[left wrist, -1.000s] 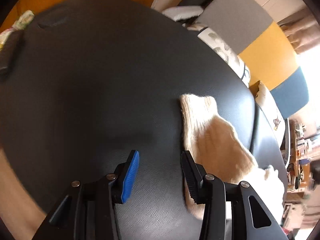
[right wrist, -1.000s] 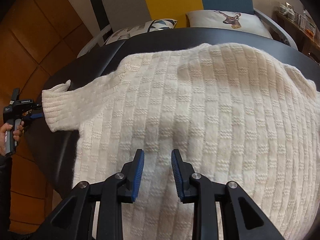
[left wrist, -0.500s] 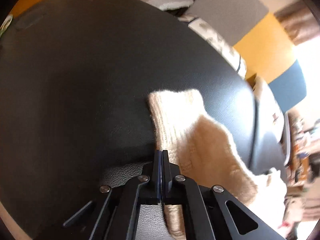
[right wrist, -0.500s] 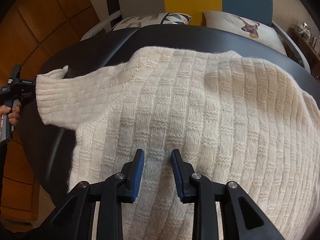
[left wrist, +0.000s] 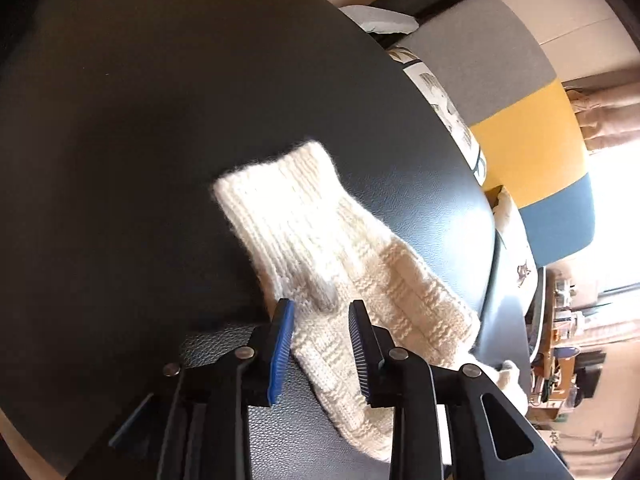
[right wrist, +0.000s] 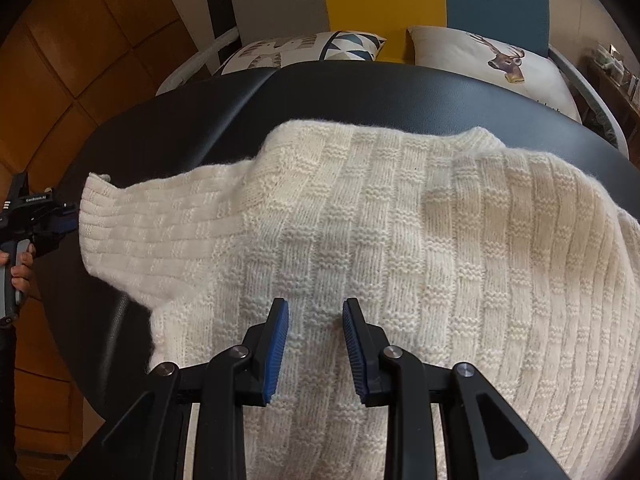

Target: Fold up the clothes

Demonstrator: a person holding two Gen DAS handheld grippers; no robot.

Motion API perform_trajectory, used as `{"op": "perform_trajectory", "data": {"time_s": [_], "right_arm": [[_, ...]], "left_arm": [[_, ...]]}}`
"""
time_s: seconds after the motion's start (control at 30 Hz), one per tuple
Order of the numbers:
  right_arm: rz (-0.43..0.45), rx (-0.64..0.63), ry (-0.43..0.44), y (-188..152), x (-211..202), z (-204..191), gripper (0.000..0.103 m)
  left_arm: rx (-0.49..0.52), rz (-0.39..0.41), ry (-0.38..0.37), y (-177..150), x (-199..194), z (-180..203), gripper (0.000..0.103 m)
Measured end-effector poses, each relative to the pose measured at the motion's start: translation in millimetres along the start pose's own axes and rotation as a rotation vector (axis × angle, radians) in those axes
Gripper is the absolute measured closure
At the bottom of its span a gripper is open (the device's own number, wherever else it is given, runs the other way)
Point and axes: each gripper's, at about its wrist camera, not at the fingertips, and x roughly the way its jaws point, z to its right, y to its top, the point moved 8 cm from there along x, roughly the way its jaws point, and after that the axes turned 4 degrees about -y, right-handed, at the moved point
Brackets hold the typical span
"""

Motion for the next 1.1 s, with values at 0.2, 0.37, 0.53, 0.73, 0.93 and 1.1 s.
{"op": "perform_trajectory", "data": {"time_s": [0.2, 0.37, 0.53, 0.73, 0.93, 1.1], "right_arm": [[0.017, 0.002, 0.007, 10.4, -1.8, 5.3, 0.075], [-0.016, 0.008, -0.012, 17.0, 14.5, 12.2, 0.075], [-0.006, 0.011, -0.010, 21.1, 17.3, 11.9, 0.075], [0.010, 0.029, -0.001, 19.8, 9.4, 16.6, 0.075], [0.013, -0.002, -0.042, 23.8, 21.3, 11.1, 0.075], [0.018, -0.001, -0.085, 47.8, 36.3, 10.1, 0.075]], "left_arm": [[-0.101, 0.018, 0.014, -7.1, -6.5, 1.1, 0.060], [-0.193, 0.015, 0.043, -16.9, -8.2, -0.6, 0.051], [-0.199, -0.021, 0.042, -15.3, 20.9, 15.2, 0.043], [-0.075, 0.036, 0.119, -2.0, 43.2, 48.4, 0.033], [-0.081, 0.117, 0.124, 7.2, 46.1, 50.2, 0.098], [-0.136, 0.218, 0.118, 29.0, 24.4, 35.0, 0.098]]}}
